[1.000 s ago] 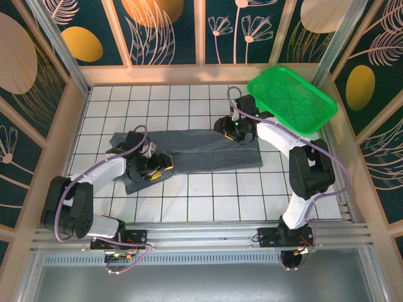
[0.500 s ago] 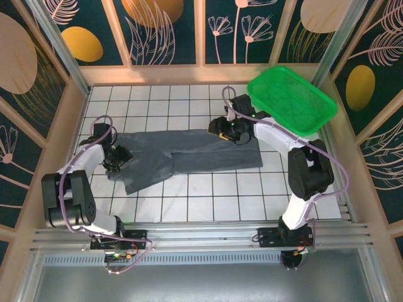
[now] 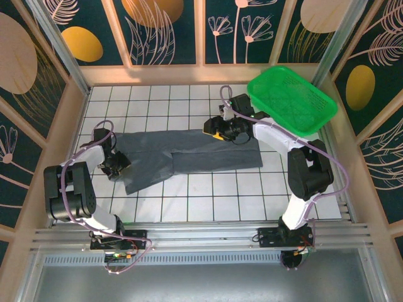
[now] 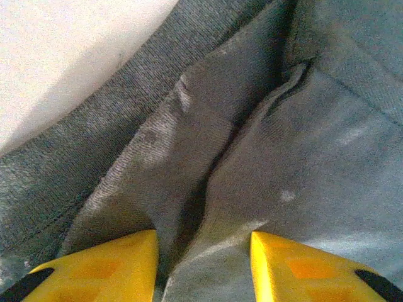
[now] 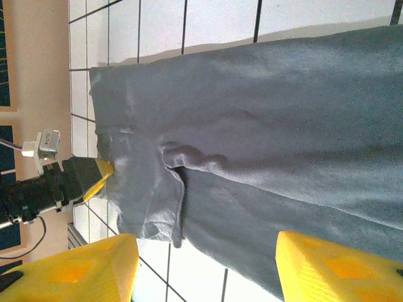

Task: Fold and stack the t-shirts

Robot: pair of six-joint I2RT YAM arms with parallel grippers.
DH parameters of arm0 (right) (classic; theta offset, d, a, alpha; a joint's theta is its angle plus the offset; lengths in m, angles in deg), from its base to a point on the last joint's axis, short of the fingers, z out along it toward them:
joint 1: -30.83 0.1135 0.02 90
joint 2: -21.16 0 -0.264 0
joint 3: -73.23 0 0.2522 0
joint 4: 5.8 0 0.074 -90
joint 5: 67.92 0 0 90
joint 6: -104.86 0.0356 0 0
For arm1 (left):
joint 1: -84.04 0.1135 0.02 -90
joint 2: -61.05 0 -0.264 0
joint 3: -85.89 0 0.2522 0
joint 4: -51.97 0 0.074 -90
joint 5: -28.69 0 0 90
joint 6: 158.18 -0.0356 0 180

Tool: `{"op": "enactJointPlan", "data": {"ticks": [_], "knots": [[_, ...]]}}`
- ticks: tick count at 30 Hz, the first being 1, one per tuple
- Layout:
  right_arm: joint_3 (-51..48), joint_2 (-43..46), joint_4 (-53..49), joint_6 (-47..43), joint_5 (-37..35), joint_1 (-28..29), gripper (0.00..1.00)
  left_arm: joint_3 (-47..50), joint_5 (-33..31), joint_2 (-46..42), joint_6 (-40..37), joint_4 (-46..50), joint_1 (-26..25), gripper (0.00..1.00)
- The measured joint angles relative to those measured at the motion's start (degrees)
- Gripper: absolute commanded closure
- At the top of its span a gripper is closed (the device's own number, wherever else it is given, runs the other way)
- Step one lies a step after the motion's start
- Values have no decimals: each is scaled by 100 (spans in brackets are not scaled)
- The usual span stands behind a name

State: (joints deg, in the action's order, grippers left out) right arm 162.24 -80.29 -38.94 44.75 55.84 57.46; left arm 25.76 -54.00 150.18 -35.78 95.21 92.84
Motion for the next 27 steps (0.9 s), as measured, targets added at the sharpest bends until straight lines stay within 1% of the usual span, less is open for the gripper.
{"op": "enactJointPlan", "data": {"ticks": [5, 7, 9, 13, 14, 16, 17, 27], "knots": [[2, 0, 0, 2, 24, 0, 40, 4, 57, -50, -52, -13, 0, 72], [2, 0, 0, 4, 24, 0, 40, 4, 103, -120, -59, -11, 0, 78], [2, 0, 0, 4, 24, 0, 40, 4, 140, -175, -72, -9, 0, 80], [11, -11, 0, 4, 22, 0, 40, 4, 188, -234, -72, 15, 0, 82], [24, -22, 0, 4, 22, 0, 40, 2, 197, -251, -72, 35, 0, 85], [50, -50, 0, 4, 20, 0, 41, -9, 251, -278, -96, 79, 0, 99], [55, -61, 0, 4, 17, 0, 41, -15, 273, -280, -125, 90, 0, 100], [59, -72, 0, 4, -24, -2, 41, -361, 273, -286, -155, 404, 0, 100]]}}
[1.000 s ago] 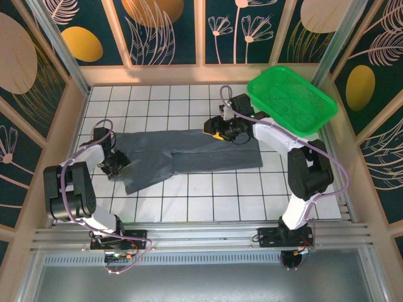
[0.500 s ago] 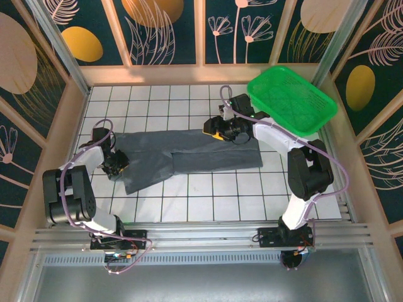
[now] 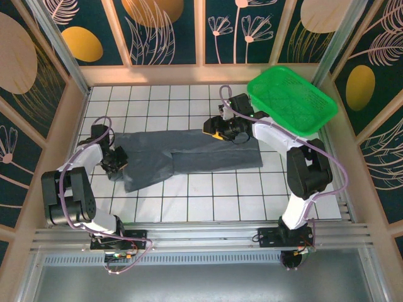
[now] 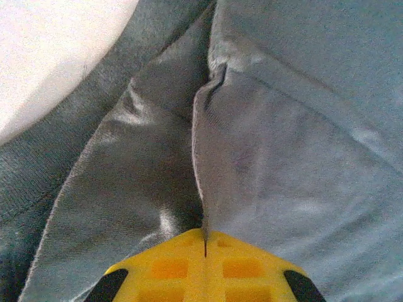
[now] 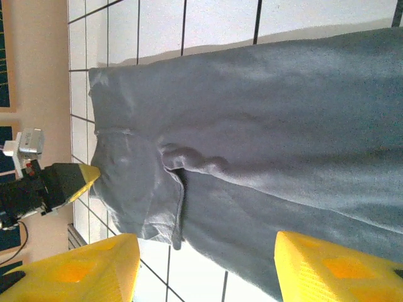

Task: Fold and stack the t-shirts

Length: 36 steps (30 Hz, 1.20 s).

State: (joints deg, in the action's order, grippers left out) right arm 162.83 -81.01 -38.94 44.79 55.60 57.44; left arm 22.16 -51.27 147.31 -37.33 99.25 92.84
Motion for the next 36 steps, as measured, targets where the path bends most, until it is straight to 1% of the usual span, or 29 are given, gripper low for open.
{"op": "enactJointPlan", "data": {"ticks": [7, 10, 15, 22, 23, 24, 27, 29, 30, 32, 34, 36], "knots": [[0, 0, -2, 0, -48, -22, 41, -852, -22, 13, 31, 232, 0, 100], [0, 0, -2, 0, -50, -37, 41, -1215, -66, 168, 28, 271, 0, 100], [0, 0, -2, 0, -72, -48, 41, -1648, -308, 723, 17, 282, 0, 100], [-140, 57, 0, 22, -223, -101, 43, -1993, -632, 1840, -4, 125, 0, 100], [-186, 85, -4, 22, -262, -111, 43, -2035, -702, 2031, -4, 94, 0, 98], [-234, 118, -4, 26, -313, -125, 44, -2070, -765, 2192, -4, 61, 0, 88], [-369, 258, -11, 39, -520, -188, 46, -2277, -824, 2424, -63, 44, -11, 54], [-466, 361, -31, 26, -739, -271, 49, -2363, -986, 2426, -76, -26, -22, 40], [-503, 396, -57, 15, -870, -326, 52, -2371, -1123, 2402, -52, -59, -20, 38], [-553, 417, -151, -28, -1191, -474, 58, -2286, -1320, 2273, 31, -92, -15, 39], [-586, 400, -267, -103, -1515, -658, 64, -2041, -1416, 1908, 201, -142, -15, 42], [-575, 308, -389, -199, -1816, -841, 68, -1670, -1403, 1285, 483, -208, -52, 52]]}}
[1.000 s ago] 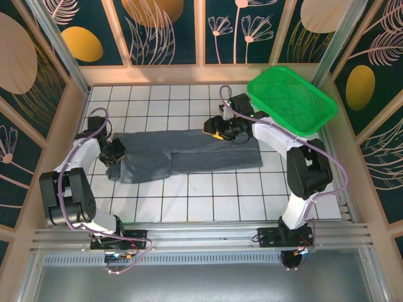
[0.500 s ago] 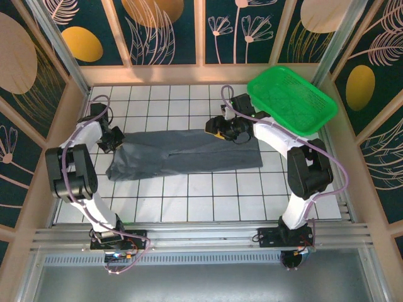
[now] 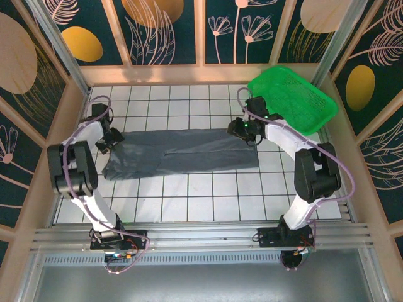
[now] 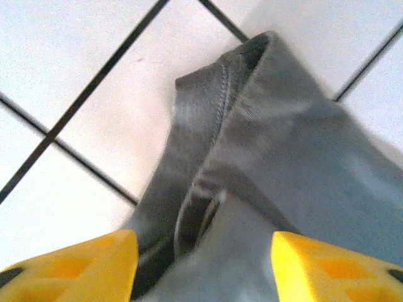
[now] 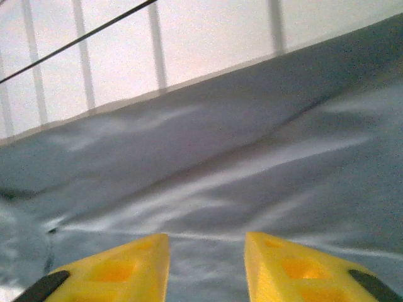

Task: Fold and stack the t-shirts

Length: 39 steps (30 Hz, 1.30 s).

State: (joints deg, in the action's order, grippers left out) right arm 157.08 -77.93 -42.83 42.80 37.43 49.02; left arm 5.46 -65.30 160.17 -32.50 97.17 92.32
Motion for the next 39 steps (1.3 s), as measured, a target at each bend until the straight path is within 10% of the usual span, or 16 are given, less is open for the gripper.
{"op": "enactJointPlan", "data": {"ticks": [5, 14, 22, 34, 39], "knots": [[575, -852, -376, -304, -599, -116, 74, 870, 538, -1073, 929, -529, -535, 69], [1344, -1904, -1014, -560, -1482, -70, 74, 1211, 1434, -9, 1851, -1075, -1025, 74], [-85, -892, -1134, -221, -1799, 356, 72, -1333, 1768, 1993, 1840, -1220, -1099, 63], [-1735, 367, -424, 1547, -2, 3062, 57, -7145, 2894, 5925, 2494, -1958, -2688, 55], [-1672, 494, -216, 2118, 125, 3296, 47, -7687, 3239, 6308, 2935, -2341, -3058, 42]]}}
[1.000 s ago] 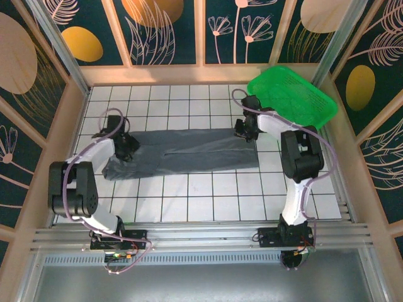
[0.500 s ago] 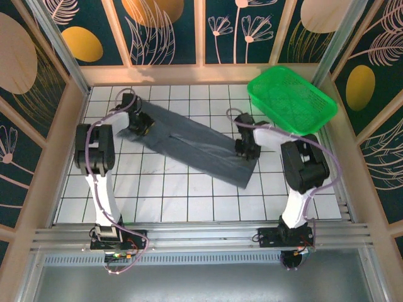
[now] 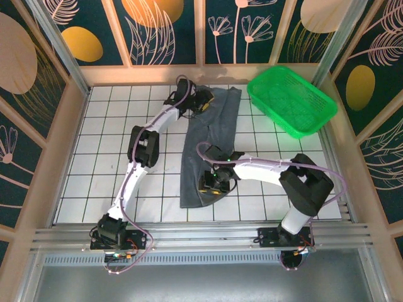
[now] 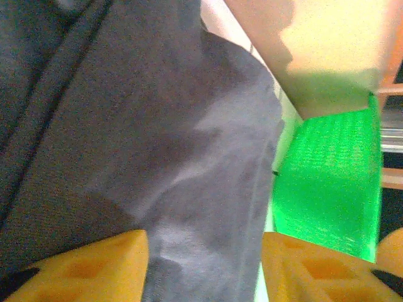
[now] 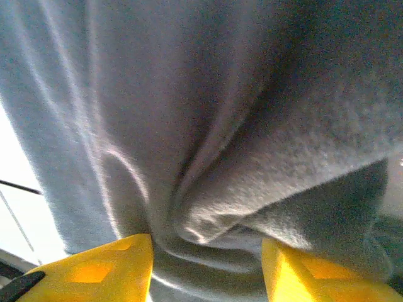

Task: Fold and stack the t-shirts

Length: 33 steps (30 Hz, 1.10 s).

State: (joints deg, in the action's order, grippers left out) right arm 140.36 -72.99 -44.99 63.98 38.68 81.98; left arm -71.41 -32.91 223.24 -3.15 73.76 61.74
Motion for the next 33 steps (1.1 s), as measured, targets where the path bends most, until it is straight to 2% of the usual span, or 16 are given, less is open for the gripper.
{"op": "enactJointPlan", "data": {"ticks": [3, 5, 8, 11, 14, 17, 23, 27, 31, 33], "knots": [[-52, 597, -122, 251, -205, 22, 46, 146, 55, -142, 2, 0, 37, 35], [-247, 1292, -225, 404, -356, 42, 45, 734, 7, -608, -127, 118, 96, 34], [-717, 2306, -461, 573, -538, 48, 45, 2337, -157, -1904, -422, 251, 149, 39], [-1156, 2699, -758, 660, -605, 48, 45, 3954, -332, -3486, -743, 457, 142, 43], [-1408, 2520, -896, 682, -557, 116, 44, 5462, -507, -4979, -1147, 612, 33, 46], [-1416, 2144, -868, 667, -378, 251, 44, 6907, -586, -6078, -1613, 988, -133, 47], [-1342, 1320, -778, 568, -57, 400, 49, 9442, -566, -6867, -2269, 2092, -557, 44], [-1209, 1034, -824, 564, 2, 501, 53, 9912, -407, -7521, -2415, 2055, -809, 41], [-1119, 861, -798, 575, 68, 538, 67, 10266, -140, -7517, -2461, 2170, -1143, 42], [-1060, 778, -918, 588, 44, 533, 76, 10177, -66, -7451, -2498, 2210, -1156, 44]]}}
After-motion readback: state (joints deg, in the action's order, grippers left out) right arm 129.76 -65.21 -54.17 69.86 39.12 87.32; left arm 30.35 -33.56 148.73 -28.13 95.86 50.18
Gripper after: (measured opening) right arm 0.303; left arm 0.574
